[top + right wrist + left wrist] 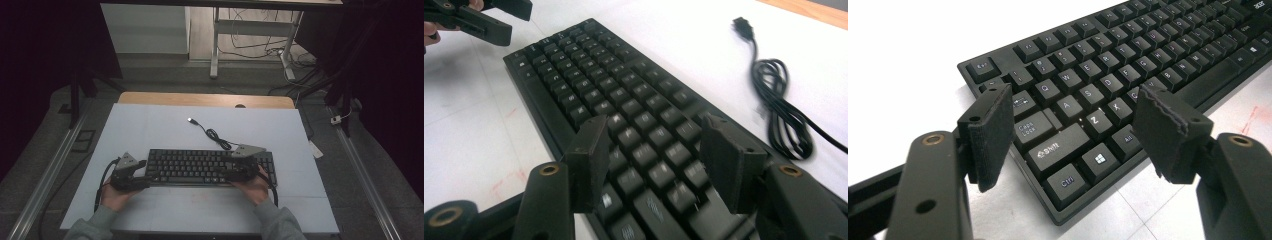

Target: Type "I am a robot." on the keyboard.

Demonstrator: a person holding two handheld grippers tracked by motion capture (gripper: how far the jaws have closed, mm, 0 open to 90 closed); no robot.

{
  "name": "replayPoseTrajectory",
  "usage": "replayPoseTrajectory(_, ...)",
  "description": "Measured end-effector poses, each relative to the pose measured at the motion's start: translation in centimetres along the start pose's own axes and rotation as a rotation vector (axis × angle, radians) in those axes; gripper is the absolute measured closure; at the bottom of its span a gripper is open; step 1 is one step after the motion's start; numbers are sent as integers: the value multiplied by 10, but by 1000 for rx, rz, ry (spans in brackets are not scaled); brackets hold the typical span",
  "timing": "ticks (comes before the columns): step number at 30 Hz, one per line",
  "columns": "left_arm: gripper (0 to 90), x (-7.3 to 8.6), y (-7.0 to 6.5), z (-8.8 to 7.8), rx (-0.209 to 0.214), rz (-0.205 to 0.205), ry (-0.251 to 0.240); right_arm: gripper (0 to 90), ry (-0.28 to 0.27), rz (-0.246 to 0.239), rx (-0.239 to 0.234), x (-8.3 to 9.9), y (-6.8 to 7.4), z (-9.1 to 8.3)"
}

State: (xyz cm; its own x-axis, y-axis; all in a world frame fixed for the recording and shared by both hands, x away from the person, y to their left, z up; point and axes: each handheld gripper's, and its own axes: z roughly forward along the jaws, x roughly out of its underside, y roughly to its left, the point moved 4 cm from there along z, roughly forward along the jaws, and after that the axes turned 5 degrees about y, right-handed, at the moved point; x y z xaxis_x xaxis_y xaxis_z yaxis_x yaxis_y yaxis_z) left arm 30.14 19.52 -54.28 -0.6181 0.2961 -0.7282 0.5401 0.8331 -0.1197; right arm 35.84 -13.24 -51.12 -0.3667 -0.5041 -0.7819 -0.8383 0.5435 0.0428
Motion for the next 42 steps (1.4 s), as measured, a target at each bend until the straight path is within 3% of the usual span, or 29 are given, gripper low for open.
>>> replayPoseTrajectory(13,318,1,-1,-3,11,8,-2,443,-26,51,60,40,-14,-58)
replayPoseTrajectory(20,322,1,-2,-4,16,15,-4,441,-36,73,81,55,-24,-75)
replayPoseTrajectory(33,327,-4,-5,-9,43,22,-26,439,-30,70,91,61,-26,-81)
replayPoseTrajectory(42,335,-15,-13,-11,81,51,-30,439,-20,54,90,60,-24,-77)
